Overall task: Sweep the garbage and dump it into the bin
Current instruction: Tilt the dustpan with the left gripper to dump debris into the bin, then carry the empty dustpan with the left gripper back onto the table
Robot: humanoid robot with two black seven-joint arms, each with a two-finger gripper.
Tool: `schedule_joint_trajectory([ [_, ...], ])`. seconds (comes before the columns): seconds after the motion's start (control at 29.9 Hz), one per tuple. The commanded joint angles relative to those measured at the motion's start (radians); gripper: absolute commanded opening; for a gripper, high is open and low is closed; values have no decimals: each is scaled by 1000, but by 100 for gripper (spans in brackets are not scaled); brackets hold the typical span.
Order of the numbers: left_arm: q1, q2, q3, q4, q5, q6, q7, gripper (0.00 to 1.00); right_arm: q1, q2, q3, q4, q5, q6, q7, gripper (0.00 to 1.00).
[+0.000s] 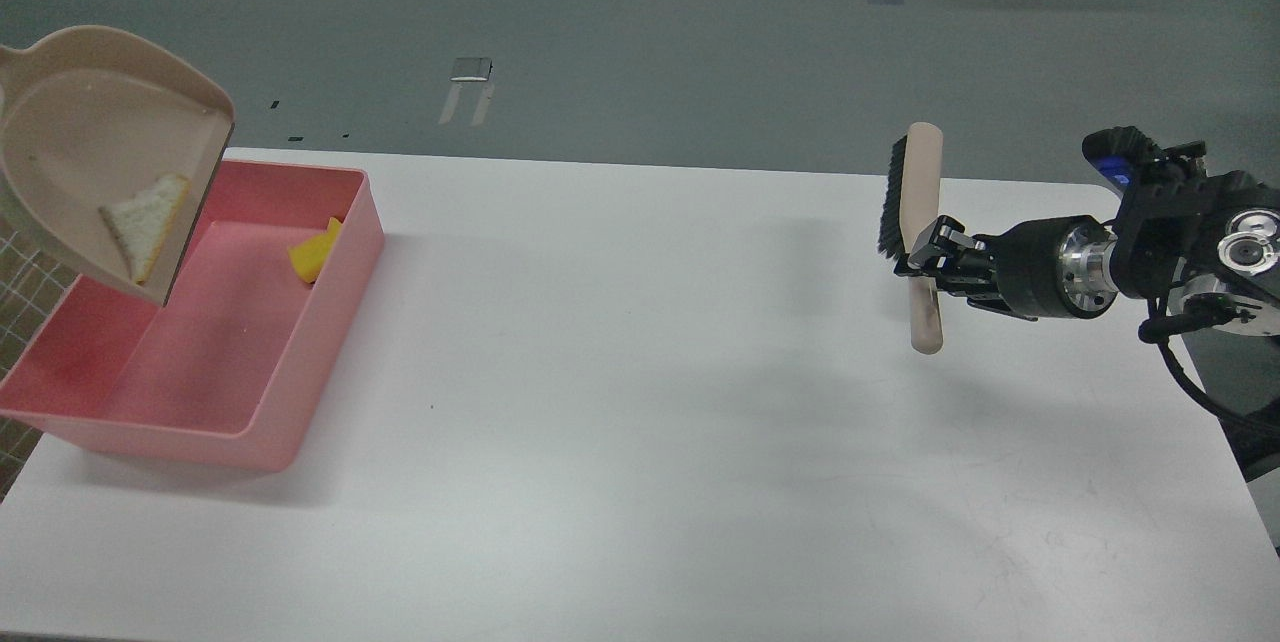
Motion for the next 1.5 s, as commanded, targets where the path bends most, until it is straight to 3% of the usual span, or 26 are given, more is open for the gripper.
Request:
schedule_joint_trajectory([
  [0.0, 0, 0, 4, 0, 44, 28, 0, 0, 0, 0, 0, 0, 2, 0, 0, 0],
  [0.43, -15, -12, -16, 1, -6, 31, 0, 0, -3, 0, -5, 5, 2, 0, -1, 0],
  [0.6, -25, -38, -18, 0, -147, -55, 0, 0, -6, 0, -12, 8, 2, 0, -1, 0],
  [0.77, -81, -109, -16, 3, -353, -213, 0, 0, -20, -3, -38, 8, -1, 0, -1, 0],
  [1.1, -97, -316, -19, 3, -420, -207, 0, 0, -14, -14, -48, 5, -1, 0, -2, 0],
  [1.47, -60, -652, 10, 3, -419, -64, 0, 0, 8, -14, -48, 1, 2, 0, -3, 0],
])
